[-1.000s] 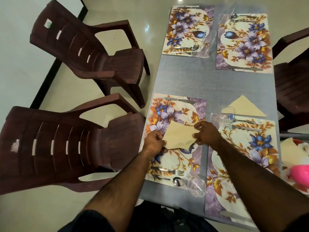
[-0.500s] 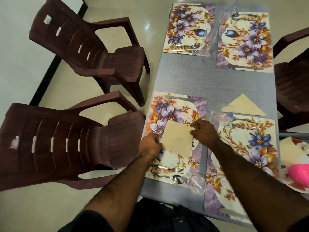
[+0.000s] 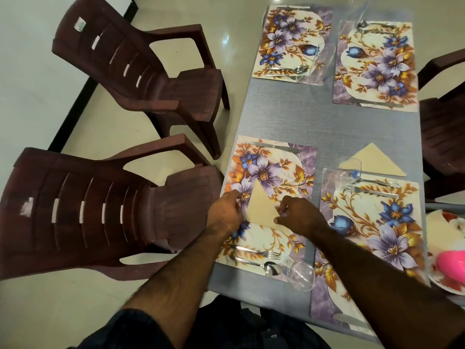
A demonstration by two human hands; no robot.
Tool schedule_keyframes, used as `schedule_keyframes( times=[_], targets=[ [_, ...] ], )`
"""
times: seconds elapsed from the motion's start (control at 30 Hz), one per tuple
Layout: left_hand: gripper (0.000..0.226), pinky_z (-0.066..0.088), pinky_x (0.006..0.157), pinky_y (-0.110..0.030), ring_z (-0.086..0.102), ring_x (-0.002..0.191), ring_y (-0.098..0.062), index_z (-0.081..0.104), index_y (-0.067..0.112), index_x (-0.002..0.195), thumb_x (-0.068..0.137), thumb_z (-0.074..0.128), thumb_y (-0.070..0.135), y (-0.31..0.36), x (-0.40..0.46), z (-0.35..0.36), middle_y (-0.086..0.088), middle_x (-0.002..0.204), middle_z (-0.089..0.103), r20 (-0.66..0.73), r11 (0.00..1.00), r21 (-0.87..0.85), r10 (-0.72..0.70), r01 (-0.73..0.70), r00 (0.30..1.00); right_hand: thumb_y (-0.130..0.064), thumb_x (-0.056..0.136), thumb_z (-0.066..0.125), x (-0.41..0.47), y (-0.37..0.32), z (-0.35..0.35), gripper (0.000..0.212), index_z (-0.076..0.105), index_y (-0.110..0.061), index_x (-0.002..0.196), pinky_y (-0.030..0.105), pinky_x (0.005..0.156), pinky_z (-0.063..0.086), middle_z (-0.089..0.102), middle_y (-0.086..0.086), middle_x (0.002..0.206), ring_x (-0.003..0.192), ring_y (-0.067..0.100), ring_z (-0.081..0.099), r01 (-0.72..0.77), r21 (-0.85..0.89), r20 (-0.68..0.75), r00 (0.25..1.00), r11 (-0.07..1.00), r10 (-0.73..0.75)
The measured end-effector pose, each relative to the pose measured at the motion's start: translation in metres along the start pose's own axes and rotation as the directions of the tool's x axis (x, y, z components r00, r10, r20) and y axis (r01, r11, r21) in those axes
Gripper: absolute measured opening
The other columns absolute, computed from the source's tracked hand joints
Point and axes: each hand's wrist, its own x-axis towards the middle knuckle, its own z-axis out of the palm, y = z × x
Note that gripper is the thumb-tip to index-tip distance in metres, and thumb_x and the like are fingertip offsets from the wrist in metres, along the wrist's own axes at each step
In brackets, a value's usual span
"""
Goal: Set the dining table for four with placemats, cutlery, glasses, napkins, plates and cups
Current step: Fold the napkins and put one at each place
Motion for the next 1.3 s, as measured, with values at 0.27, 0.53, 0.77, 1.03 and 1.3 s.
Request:
schedule_keyframes(
  times=[0.27, 0.53, 0.77, 1.03, 1.3],
  targets=[
    [0.075, 0.021, 0.123, -0.058, 0.022, 0.154, -0.035, 0.036, 0.029, 0.159, 0.093, 0.069, 0.042, 0.009, 0.028, 0.008, -0.006, 0.172, 0.022, 0.457, 0.701, 0.496, 0.291, -0.513, 0.840, -0.046, 0.084, 0.079, 0.007, 0.015, -0.012, 0.051, 0.057, -0.024, 0.125, 0.039, 0.091, 0.055, 0.065, 0.003, 0.127, 0.110, 0.025, 0.064, -0.025, -0.248, -0.074, 0.997, 0.968, 0.007],
    [0.072, 0.033, 0.114, -0.054, 0.043, 0.136, -0.037, 0.049, 0.016, 0.147, 0.086, 0.073, 0.046, 0.013, 0.003, 0.007, -0.014, 0.149, 0.049, 0.384, 0.656, 0.609, 0.247, -0.445, 0.890, -0.051, 0.093, 0.066, -0.010, 0.007, 0.001, 0.039, 0.063, -0.027, 0.124, 0.041, 0.091, 0.050, 0.062, 0.002, 0.121, 0.104, 0.028, 0.064, 0.231, -0.299, -0.080, 0.961, 0.926, -0.265],
    [0.052, 0.040, 0.106, -0.054, 0.048, 0.126, -0.036, 0.053, 0.015, 0.136, 0.092, 0.054, 0.043, 0.003, -0.018, 0.014, -0.012, 0.140, 0.055, 0.313, 0.707, 0.591, 0.244, -0.389, 0.918, -0.048, 0.095, 0.062, -0.005, 0.019, 0.006, 0.031, 0.068, -0.026, 0.117, 0.048, 0.090, 0.050, 0.062, 0.005, 0.114, 0.103, 0.031, 0.063, 0.134, -0.431, -0.193, 0.952, 0.892, -0.237],
    [0.047, 0.043, 0.101, -0.051, 0.053, 0.120, -0.034, 0.065, 0.013, 0.126, 0.086, 0.056, 0.035, -0.002, -0.029, 0.019, -0.011, 0.132, 0.062, 0.199, 0.770, 0.550, 0.257, -0.324, 0.946, -0.045, 0.088, 0.057, -0.011, 0.019, 0.029, 0.038, 0.072, -0.023, 0.115, 0.045, 0.085, 0.043, 0.063, 0.003, 0.112, 0.103, 0.031, 0.060, 0.229, -0.372, -0.293, 0.891, 0.899, -0.348],
    [0.058, 0.038, 0.109, -0.057, 0.049, 0.132, -0.040, 0.047, 0.016, 0.148, 0.094, 0.048, 0.038, -0.007, -0.026, 0.038, -0.016, 0.150, 0.049, 0.218, 0.785, 0.481, 0.323, -0.389, 0.921, -0.035, 0.094, 0.051, -0.010, 0.021, 0.032, 0.051, 0.057, -0.022, 0.143, 0.051, 0.094, 0.042, 0.056, 0.010, 0.134, 0.118, 0.037, 0.053, 0.117, -0.516, -0.262, 0.922, 0.849, -0.286]
  ],
)
